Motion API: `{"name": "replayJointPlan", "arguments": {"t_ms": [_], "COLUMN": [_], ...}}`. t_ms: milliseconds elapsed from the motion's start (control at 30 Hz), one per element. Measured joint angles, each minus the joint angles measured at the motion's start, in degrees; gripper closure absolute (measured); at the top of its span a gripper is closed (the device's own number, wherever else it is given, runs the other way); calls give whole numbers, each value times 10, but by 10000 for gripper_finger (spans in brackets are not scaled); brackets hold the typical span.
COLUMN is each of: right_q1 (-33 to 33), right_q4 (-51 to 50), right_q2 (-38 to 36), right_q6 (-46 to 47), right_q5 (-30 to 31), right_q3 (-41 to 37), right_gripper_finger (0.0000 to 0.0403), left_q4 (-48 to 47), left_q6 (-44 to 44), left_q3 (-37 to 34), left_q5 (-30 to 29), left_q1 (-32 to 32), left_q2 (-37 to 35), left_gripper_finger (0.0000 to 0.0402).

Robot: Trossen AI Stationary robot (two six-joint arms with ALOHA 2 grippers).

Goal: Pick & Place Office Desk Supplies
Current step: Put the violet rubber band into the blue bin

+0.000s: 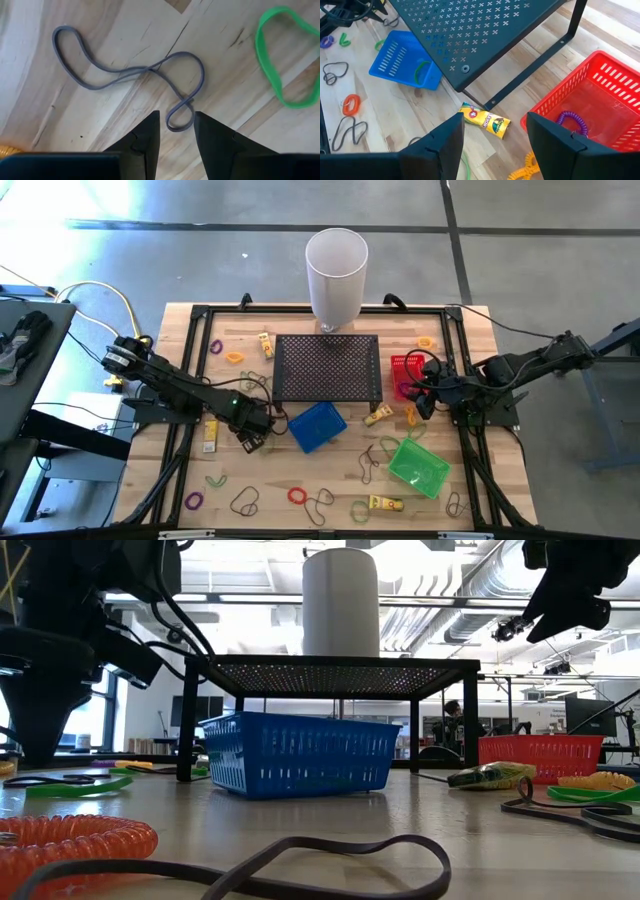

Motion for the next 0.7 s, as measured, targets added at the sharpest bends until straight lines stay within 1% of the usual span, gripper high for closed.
{"name": "replayJointPlan", "arguments": {"t_ms": [367, 500, 700], "right_q1": [0, 0, 0], "right_q4": [0, 0, 0], "right_q2": [0, 0, 0], "right_q6": [8, 15, 17], "right_q5": [5, 15, 17], "right_q3": [0, 0, 0], "right_gripper_finger": [200, 200, 200], "left_q4": [15, 18, 25], "left_q6": [2, 2, -15], "left_q3": [0, -1, -26], "left_q5": [-5, -5, 0], "left_q1": [0, 0, -1], "left_q2": [0, 0, 0], "left_gripper_finger": [289, 289, 289]}}
